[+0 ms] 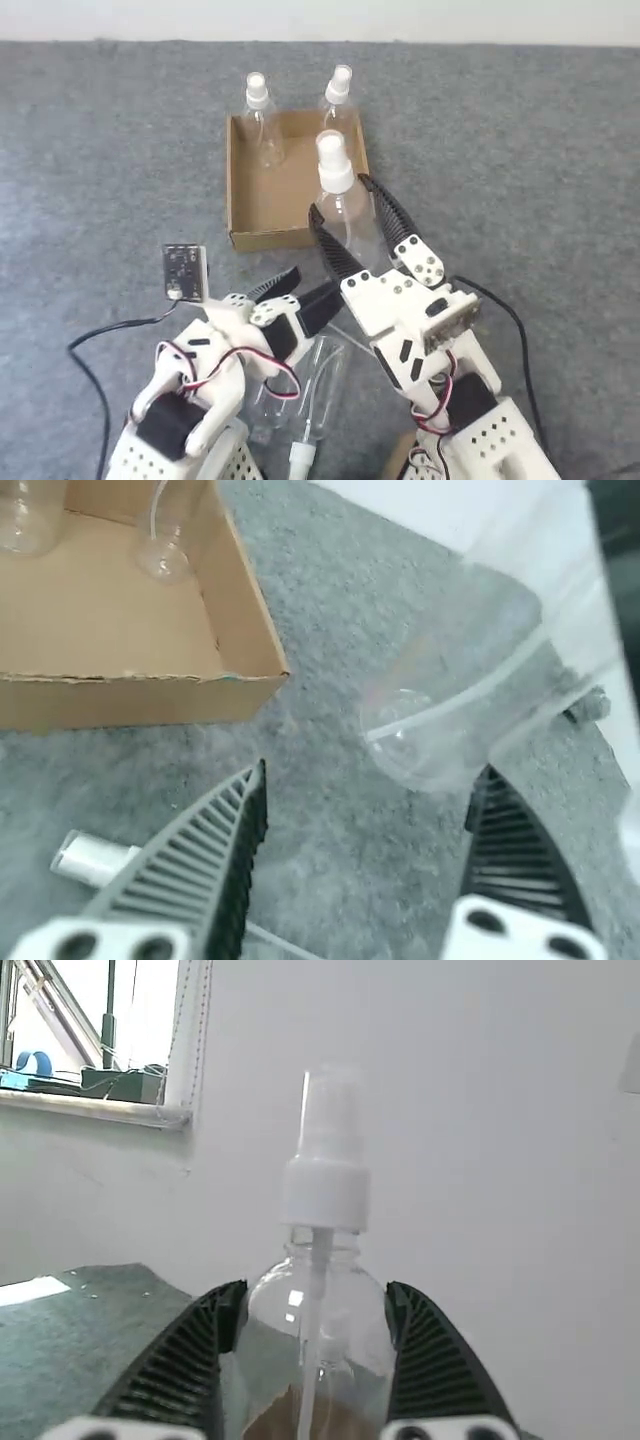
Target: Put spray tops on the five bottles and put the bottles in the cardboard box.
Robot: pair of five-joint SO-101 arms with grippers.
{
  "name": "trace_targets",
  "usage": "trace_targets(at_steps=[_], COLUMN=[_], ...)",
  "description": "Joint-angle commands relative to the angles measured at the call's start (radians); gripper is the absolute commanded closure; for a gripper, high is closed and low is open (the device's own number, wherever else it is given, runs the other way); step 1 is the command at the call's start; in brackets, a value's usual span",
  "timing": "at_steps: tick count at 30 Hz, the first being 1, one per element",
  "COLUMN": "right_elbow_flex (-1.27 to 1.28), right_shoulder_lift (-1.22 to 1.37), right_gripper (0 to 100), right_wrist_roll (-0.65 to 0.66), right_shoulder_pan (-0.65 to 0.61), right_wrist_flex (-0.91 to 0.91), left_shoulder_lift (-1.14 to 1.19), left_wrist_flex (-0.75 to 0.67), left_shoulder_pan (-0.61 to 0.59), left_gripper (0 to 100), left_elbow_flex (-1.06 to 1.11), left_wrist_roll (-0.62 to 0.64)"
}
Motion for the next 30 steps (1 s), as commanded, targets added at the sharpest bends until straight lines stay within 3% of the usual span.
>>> trace_targets(at_steps=[1,6,27,30], right_elbow_flex=[-0.066,-0.066,-0.066,-0.064], right_shoulder_lift=[0.01,0.01,0.01,0.012], right_gripper=[99.2,99.2,99.2,99.2], right_wrist_roll=[-0.012,-0.038,-0.031,-0.031], right_shoulder_pan=[0.004,0.005,0.012,0.012], right_wrist_flex=[0.05,0.062,0.117,0.117], left_shoulder_lift=[-0.015,-0.015,-0.014,-0.015], left_wrist_flex=[-0.091,-0.167,-0.209,-0.213], left_shoulder_pan=[-0.034,-0.124,-0.219,-0.308], left_gripper=[70,70,70,70], left_elbow_flex=[0.018,0.053,0.053,0.028], left_wrist_roll=[0.011,0.012,0.015,0.017])
